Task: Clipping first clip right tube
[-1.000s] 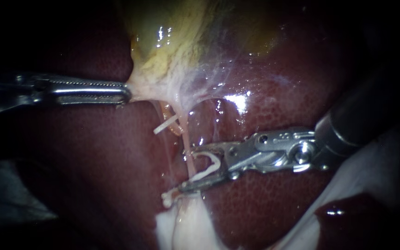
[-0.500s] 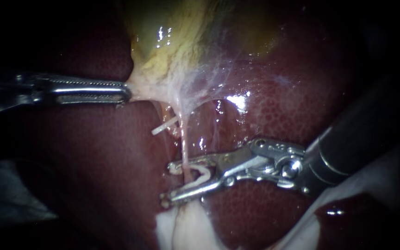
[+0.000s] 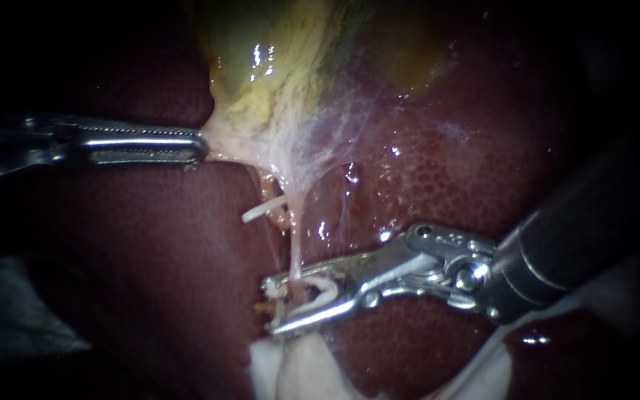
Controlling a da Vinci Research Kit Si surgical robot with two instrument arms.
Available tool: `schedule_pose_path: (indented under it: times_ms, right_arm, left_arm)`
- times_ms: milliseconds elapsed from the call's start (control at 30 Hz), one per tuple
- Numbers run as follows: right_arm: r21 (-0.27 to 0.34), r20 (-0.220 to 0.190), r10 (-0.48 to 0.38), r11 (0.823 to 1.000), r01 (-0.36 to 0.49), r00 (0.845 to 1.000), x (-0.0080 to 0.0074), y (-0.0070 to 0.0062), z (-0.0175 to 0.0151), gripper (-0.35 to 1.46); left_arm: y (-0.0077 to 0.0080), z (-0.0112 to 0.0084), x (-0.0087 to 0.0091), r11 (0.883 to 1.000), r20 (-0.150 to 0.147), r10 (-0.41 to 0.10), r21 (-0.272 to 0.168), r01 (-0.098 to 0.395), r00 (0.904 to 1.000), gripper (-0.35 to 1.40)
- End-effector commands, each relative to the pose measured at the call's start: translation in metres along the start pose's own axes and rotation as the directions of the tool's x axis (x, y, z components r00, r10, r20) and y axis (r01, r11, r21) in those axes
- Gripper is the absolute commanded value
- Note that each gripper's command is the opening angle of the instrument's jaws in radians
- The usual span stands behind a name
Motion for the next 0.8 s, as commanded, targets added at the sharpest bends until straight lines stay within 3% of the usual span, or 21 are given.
schedule_pose_path:
  times_ms: [33,233,800]
  right_arm:
    - [0.0,0.0,0.005,1.0,-0.005,1.0,0.0,0.0,-0.0001,0.07]
    - [0.001,-0.002,0.057,0.998,-0.057,0.998,-0.0002,-0.0002,-0.0004,-0.35]
    - [0.002,0.0,0.066,0.998,-0.066,0.998,-0.0008,0.0,-0.0006,-0.35]
  left_arm:
    - [0.0,0.0,0.0,1.0,0.0,0.0,-0.001,0.0,1.0,-0.35]
    - [0.0,0.0,0.0,1.0,0.0,0.0,-0.001,0.0,1.0,-0.35]
    - [-0.0003,0.0001,-0.0001,1.0,0.0,0.0,0.002,0.0,1.0,-0.35]
